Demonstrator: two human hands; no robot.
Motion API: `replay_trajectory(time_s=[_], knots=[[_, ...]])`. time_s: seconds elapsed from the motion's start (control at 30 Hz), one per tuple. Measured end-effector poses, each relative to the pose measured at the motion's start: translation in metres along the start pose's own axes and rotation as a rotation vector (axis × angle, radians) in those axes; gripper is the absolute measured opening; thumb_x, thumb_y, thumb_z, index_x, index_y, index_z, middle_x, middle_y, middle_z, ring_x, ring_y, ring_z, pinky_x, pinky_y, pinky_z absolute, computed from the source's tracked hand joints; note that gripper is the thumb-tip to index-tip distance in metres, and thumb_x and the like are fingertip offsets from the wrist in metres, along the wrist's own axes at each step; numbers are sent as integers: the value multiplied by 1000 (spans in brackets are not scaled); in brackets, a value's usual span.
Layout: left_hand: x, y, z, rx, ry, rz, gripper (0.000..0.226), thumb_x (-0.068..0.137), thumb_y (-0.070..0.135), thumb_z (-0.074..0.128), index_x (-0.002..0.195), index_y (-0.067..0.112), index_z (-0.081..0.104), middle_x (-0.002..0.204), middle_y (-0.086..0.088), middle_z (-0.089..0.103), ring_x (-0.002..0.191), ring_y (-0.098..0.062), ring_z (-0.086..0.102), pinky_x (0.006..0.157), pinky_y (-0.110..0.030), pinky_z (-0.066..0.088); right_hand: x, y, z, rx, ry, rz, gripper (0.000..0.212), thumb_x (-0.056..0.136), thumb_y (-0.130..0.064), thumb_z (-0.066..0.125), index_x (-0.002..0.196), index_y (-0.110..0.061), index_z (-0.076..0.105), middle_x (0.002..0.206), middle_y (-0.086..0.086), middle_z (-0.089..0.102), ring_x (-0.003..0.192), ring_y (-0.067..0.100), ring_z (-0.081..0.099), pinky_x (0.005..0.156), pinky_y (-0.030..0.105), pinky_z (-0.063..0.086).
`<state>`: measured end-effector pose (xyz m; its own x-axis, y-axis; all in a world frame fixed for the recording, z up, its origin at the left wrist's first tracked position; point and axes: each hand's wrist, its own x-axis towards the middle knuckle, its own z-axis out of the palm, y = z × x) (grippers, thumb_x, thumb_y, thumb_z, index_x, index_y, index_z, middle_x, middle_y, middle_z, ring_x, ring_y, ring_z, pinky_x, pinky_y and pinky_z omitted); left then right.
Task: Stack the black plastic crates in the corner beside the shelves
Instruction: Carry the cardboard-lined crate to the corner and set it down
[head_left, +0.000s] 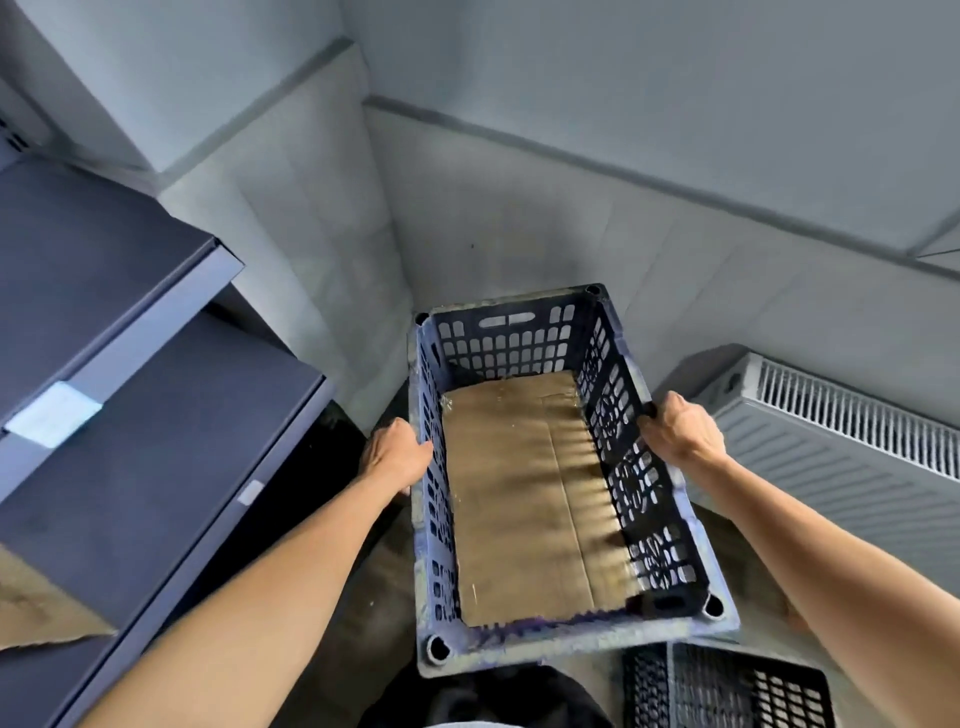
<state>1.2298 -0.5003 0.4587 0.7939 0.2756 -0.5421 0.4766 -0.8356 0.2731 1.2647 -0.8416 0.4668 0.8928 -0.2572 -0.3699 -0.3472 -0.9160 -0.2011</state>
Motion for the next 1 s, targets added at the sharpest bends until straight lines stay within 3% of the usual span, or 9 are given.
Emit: replay_trajectory(time_s=[0.13, 0.3, 0.53, 0.6, 0.67, 0.77, 1.0], knots=[[21, -3, 9, -46, -54, -15, 28, 95, 32, 53, 74, 14, 49, 62, -5, 66, 49, -19, 68, 41, -21, 37, 28, -15, 9, -18, -14, 1, 26, 89, -30, 51, 102, -7, 52, 104, 21, 65, 88, 37, 61, 71, 40, 50], [62, -10, 16, -68, -91, -58, 26, 95, 36, 54, 79, 18, 44, 84, -4, 68, 54, -19, 70, 41, -23, 38, 59, -34, 25, -55, -41, 14, 27, 89, -30, 52, 104, -8, 52, 101, 19, 64, 85, 37, 61, 68, 38, 49], [106, -18, 24, -104, -117, -122, 24, 93, 37, 56, 95, 13, 50, 91, -5, 68, 57, -20, 69, 39, -24, 40, 107, -57, 43, -80, -69, -18, 22, 85, -31, 50, 93, -11, 52, 90, 16, 65, 75, 36, 60, 62, 38, 50], [116, -20, 30, -114, -120, -144, 27, 92, 38, 56, 98, 12, 51, 94, -6, 69, 62, -22, 70, 44, -25, 46, 122, -62, 49, -85, -90, -31, 22, 85, -30, 51, 95, -11, 52, 90, 16, 64, 75, 36, 59, 61, 36, 47], [123, -21, 37, -124, -113, -177, 30, 92, 38, 57, 100, 11, 50, 96, -8, 70, 71, -26, 71, 59, -30, 56, 136, -67, 56, -90, -105, -53, 22, 87, -30, 51, 98, -11, 53, 90, 16, 64, 73, 35, 57, 60, 35, 45], [130, -23, 53, -135, -115, -224, 33, 91, 39, 58, 102, 9, 50, 99, -11, 70, 81, -30, 71, 73, -38, 59, 157, -70, 68, -93, -136, -99, 24, 89, -30, 50, 105, -12, 53, 94, 17, 65, 77, 36, 58, 64, 37, 46], [134, -14, 99, -201, -95, -364, 32, 91, 38, 60, 100, 8, 52, 91, -8, 68, 76, -28, 70, 71, -39, 60, 207, -64, 102, -72, -226, -200, 25, 84, -21, 49, 106, -11, 58, 96, 19, 66, 79, 38, 59, 66, 38, 49]])
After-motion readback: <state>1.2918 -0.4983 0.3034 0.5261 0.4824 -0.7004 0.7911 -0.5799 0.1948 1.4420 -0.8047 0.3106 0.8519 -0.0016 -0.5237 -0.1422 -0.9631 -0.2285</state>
